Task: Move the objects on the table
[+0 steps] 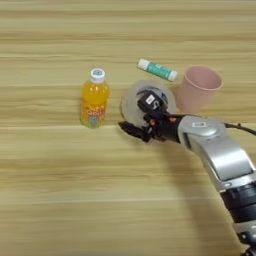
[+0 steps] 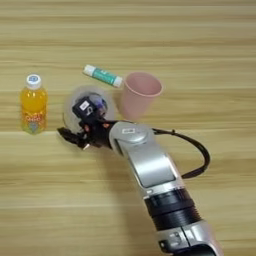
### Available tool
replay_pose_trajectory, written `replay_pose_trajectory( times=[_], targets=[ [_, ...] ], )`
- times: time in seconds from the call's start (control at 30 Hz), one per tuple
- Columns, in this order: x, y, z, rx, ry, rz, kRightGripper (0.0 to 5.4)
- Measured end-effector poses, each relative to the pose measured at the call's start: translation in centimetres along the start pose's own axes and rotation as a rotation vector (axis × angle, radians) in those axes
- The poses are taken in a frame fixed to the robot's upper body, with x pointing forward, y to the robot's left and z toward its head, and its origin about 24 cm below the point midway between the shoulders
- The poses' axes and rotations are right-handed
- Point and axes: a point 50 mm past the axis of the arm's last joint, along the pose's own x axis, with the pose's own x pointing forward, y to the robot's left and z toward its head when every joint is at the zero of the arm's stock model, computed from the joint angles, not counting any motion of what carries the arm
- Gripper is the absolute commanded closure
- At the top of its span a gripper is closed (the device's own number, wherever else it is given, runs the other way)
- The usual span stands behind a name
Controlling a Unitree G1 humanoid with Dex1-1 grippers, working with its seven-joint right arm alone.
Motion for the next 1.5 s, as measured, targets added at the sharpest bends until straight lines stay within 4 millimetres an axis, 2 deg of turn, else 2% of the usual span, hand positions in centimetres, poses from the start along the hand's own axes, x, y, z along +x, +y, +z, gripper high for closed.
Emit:
replay_pose_trajectory(
  times=[0.33,0.43,0.77,1.3,1.5],
  targets=[
    [-0.5,0.2,0.0,-0.010,0.015,0.006,0.04],
    [-0.7,0.1,-0.2,-0.015,0.023,0.000,0.04],
    [-2.1,-0.3,1.2,-0.057,-0.011,-0.040,0.04],
    [-2.5,0.4,1.1,-0.056,-0.023,-0.031,0.04],
    [-2.5,0.8,1.7,-0.001,-0.103,-0.043,0.04]
  ],
)
